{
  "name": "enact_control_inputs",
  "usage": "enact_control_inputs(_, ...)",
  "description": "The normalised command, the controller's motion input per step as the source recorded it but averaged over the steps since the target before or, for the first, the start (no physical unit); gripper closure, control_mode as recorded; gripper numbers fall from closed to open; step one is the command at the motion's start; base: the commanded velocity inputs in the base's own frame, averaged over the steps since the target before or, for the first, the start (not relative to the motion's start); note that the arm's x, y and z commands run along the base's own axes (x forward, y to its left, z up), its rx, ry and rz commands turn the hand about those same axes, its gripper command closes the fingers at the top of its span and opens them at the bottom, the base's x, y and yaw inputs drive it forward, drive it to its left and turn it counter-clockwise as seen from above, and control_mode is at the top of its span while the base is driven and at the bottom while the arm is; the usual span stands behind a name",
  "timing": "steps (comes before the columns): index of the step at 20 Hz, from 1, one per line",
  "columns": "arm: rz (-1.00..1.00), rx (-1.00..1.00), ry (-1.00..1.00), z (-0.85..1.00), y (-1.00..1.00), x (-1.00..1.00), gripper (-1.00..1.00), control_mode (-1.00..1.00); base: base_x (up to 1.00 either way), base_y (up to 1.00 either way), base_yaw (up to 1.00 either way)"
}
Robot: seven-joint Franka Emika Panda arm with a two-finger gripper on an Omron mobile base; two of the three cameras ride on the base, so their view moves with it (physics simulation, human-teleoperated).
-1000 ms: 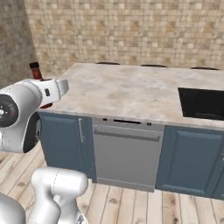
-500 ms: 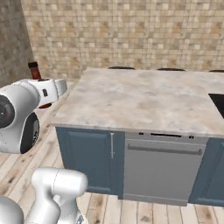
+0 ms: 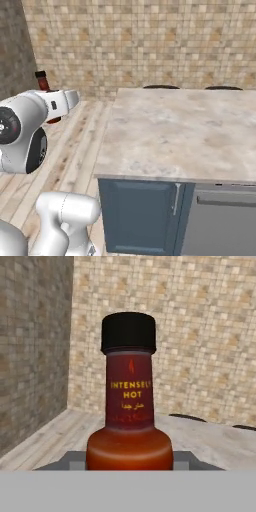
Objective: The dining table condiment station is running low on condiment bottle. Refill the condiment station by opening the cabinet and taking the condiment bottle from the cabinet and placing it on the dining table.
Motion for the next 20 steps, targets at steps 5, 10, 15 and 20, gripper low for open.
enact_control_inputs(5, 0.0, 0.0, 0.0, 0.0, 0.0, 0.0, 1.0, 1.0, 0.02, 1.0, -0.08)
enact_control_inputs(10, 0.0, 0.0, 0.0, 0.0, 0.0, 0.0, 1.0, 1.0, 0.48, 1.0, -0.14)
enact_control_inputs(15, 0.0, 0.0, 0.0, 0.0, 0.0, 0.0, 1.0, 1.0, 0.89, 1.0, -0.2)
enact_control_inputs(20, 0.0, 0.0, 0.0, 0.0, 0.0, 0.0, 1.0, 1.0, 0.99, 1.0, -0.24)
